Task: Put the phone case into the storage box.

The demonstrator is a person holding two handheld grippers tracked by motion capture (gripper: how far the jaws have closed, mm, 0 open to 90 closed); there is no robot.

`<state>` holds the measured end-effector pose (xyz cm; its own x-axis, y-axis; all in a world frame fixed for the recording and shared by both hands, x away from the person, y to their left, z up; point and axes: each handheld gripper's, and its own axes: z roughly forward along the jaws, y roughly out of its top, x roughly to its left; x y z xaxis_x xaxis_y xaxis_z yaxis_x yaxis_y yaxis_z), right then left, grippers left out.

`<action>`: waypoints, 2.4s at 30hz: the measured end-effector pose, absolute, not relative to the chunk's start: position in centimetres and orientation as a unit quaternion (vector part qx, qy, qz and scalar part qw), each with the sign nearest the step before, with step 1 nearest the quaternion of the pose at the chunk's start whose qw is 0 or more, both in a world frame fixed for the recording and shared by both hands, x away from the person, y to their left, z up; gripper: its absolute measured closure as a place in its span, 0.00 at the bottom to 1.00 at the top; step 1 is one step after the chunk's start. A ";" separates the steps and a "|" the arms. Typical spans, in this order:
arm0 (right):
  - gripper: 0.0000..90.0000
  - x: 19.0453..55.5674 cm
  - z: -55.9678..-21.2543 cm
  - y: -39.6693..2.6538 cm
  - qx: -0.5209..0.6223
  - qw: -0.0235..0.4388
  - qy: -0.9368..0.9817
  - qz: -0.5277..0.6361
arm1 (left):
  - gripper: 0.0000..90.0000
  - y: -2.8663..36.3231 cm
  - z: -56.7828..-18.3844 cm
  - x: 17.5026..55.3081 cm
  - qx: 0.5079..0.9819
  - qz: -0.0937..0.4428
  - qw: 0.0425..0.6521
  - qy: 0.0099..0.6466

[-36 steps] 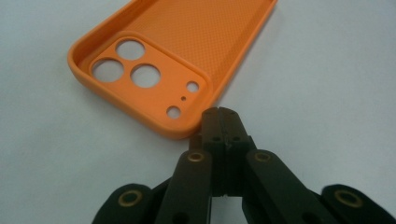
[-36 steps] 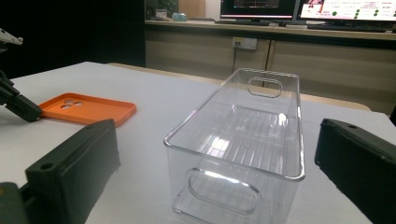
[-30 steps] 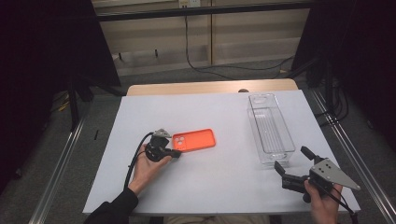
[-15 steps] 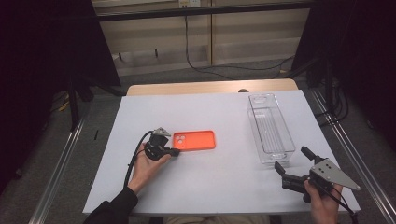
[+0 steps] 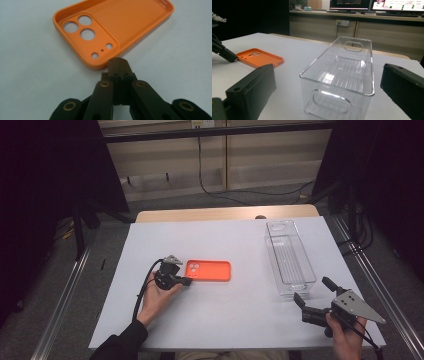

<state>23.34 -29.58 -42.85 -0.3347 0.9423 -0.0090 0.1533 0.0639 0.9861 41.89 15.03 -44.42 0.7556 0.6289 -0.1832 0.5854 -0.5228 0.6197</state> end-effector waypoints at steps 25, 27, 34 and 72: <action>0.00 23.4 -42.9 -29.5 0.437 0.374 0.627 0.525 | 1.00 14.7 -44.5 42.8 0.868 0.045 0.336 0.362; 0.00 23.4 -42.9 -29.5 0.437 0.374 0.627 0.525 | 1.00 14.6 -44.5 42.9 0.868 0.044 0.336 0.363; 0.00 23.4 -42.9 -29.5 0.438 0.372 0.628 0.525 | 1.00 14.6 -44.4 43.0 0.868 0.043 0.334 0.366; 0.00 23.4 -42.9 -29.6 0.439 0.373 0.628 0.523 | 1.00 13.9 -44.4 45.4 0.860 0.064 0.327 0.386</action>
<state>23.44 -29.62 -42.93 -0.3358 0.9419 -0.0088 0.1609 0.0665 0.9847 45.43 13.88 -44.36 0.6935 0.7064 -0.1415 0.6224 -0.4885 0.6115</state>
